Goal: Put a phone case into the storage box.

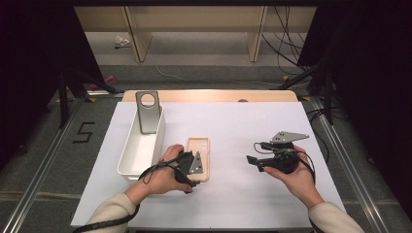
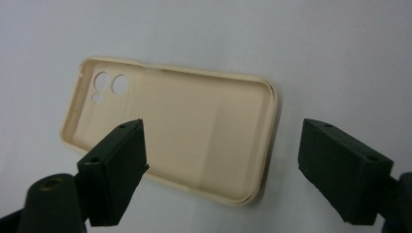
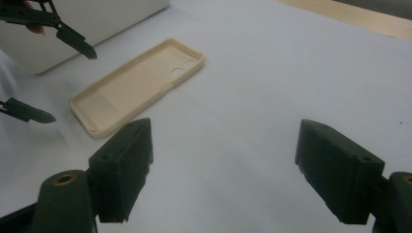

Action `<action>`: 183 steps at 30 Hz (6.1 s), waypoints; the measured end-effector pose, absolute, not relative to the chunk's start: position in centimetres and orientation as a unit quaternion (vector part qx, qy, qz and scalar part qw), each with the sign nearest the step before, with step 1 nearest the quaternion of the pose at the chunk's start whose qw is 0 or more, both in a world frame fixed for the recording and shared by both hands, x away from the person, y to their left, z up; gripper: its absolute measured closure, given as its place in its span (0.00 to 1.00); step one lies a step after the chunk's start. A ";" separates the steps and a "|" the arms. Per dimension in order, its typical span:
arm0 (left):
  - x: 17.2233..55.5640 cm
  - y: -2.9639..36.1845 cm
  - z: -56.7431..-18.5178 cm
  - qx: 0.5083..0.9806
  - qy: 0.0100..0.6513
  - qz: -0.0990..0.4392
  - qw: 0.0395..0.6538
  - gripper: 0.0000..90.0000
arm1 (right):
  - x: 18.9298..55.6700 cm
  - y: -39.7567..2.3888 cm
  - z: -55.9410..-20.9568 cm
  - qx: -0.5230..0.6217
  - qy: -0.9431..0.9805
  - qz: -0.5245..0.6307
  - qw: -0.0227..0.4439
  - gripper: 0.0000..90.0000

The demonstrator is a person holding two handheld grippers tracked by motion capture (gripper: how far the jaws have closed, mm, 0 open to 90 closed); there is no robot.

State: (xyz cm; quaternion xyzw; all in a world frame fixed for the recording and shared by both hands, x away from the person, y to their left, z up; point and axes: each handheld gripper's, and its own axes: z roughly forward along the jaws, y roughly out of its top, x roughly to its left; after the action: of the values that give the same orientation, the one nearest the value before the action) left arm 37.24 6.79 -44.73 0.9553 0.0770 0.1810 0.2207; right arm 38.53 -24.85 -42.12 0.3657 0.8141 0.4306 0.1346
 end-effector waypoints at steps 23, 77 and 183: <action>37.8 6.4 -45.3 0.962 0.067 0.176 0.198 0.20 | 38.3 -25.4 -41.9 0.367 0.809 0.435 0.150 0.18; 39.0 4.9 -46.3 0.978 0.039 0.157 0.135 0.28 | 38.4 -25.4 -42.0 0.369 0.808 0.436 0.146 0.18; 34.7 3.1 -42.2 0.970 -0.063 0.168 0.167 0.97 | 43.2 -15.5 -43.1 0.374 0.812 0.447 0.046 0.38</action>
State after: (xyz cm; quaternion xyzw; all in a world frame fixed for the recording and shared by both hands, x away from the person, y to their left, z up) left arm 34.67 3.06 -42.24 0.9696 -0.0626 0.1677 0.1666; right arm 43.21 -15.48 -43.08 0.3738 0.8115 0.4468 0.0463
